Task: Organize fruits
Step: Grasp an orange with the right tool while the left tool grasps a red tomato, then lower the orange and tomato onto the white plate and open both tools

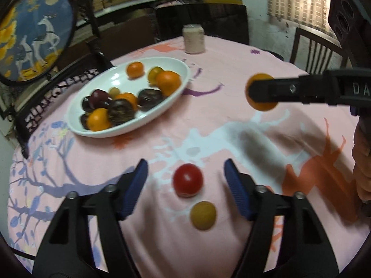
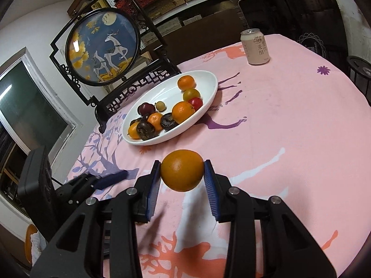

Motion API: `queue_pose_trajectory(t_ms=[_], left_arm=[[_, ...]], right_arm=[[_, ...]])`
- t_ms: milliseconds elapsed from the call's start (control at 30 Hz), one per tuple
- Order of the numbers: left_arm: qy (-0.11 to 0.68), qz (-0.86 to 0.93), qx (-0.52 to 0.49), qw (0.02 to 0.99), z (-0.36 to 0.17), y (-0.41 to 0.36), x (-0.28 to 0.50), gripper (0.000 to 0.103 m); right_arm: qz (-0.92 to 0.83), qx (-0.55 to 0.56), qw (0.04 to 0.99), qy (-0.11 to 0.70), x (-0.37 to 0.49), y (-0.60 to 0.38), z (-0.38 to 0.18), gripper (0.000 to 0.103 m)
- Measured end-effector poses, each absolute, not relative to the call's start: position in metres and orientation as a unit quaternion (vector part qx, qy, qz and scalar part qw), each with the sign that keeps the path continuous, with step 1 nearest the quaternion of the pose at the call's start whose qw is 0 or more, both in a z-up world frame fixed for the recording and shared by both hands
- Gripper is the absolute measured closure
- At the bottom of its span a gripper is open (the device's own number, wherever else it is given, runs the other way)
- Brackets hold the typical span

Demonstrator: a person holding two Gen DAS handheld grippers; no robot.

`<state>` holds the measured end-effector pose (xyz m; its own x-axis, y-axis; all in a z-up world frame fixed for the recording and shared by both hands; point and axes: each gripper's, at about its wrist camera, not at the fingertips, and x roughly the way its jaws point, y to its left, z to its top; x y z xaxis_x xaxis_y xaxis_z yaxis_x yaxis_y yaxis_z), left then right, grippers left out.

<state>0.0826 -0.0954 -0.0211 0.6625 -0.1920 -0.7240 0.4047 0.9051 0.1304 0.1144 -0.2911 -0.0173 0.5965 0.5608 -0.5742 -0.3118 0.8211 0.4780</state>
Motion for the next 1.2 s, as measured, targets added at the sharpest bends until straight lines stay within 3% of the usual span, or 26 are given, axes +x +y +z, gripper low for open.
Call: queue_pose_trajectory(t_ms=[167,300,467,800,1033,1200], left_arm=[[0.399,-0.181,0.143,0.888,-0.032,-0.102,0.088,0.052],[0.408,-0.174,0.140,0.885,-0.035,-0.098,0.090,0.055],[0.418,-0.175,0.100,0.886,-0.032,-0.084,0.095,0.073],[0.391,-0.166,0.053,0.903,-0.001,-0.064,0.100,0.073],[0.362,-0.086,0.017,0.928,0.036,-0.029,0.163,0.073],[0.376,-0.044,-0.020,0.926,0.025,-0.004,0.208,0.073]], right_arm=[[0.250,0.164,0.877,0.376,0.114,-0.290,-0.018,0.066],[0.247,0.164,0.876,0.379,0.116,-0.291,-0.020,0.066],[0.244,0.155,0.874,0.390,0.119,-0.286,-0.027,0.066],[0.246,0.158,0.875,0.387,0.127,-0.281,-0.023,0.066],[0.248,0.133,0.889,0.361,0.180,-0.239,0.012,0.066],[0.256,0.127,0.884,0.370,0.224,-0.206,0.002,0.065]])
